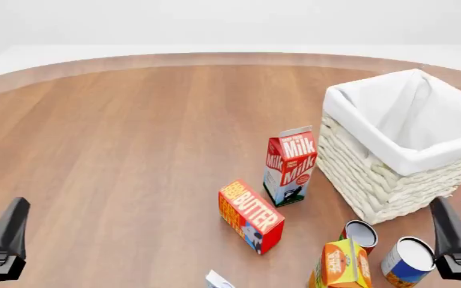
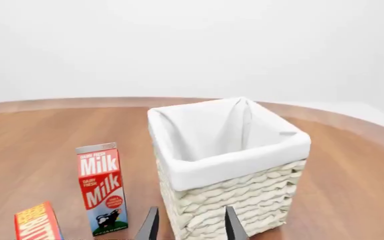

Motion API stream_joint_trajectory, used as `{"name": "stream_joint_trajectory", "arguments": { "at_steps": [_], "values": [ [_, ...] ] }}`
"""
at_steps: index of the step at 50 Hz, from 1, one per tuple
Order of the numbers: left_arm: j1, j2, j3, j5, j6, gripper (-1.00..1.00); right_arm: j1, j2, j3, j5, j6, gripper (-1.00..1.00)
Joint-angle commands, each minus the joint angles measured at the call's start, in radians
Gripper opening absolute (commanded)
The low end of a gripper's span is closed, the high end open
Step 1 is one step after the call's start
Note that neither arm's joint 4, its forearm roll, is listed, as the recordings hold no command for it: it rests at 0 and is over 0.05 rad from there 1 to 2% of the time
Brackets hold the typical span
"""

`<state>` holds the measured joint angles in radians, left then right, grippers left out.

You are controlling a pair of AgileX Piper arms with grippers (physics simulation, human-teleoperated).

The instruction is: Pick up the cream cheese box and the butter, and put them in the basket.

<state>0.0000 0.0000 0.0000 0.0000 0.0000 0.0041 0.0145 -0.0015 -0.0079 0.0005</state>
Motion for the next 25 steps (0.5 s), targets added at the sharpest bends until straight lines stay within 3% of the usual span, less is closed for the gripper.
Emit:
{"name": "stream_joint_trajectory", "arguments": {
  "at_steps": [1,6,11,17,18,24,25],
  "values": [
    [0.000,0.000,0.000,0.000,0.000,1.00,0.020,0.037,-0.005,-0.017,0.006,1.00],
    [0.000,0.000,0.000,0.000,0.000,1.00,0.069,0.080,-0.048,-0.013,0.033,1.00],
    [0.000,0.000,0.000,0.000,0.000,1.00,0.182,0.174,-0.189,0.043,0.001,1.00],
    [0.000,0.000,0.000,0.000,0.000,1.00,0.217,0.229,-0.217,0.036,-0.006,1.00],
    [0.000,0.000,0.000,0.000,0.000,1.00,0.280,0.292,-0.282,0.063,-0.035,1.00],
    [0.000,0.000,0.000,0.000,0.000,1.00,0.280,0.293,-0.282,0.063,-0.035,1.00],
    [0.000,0.000,0.000,0.000,0.000,1.00,0.442,0.440,-0.436,0.151,-0.037,1.00]
  ]
}}
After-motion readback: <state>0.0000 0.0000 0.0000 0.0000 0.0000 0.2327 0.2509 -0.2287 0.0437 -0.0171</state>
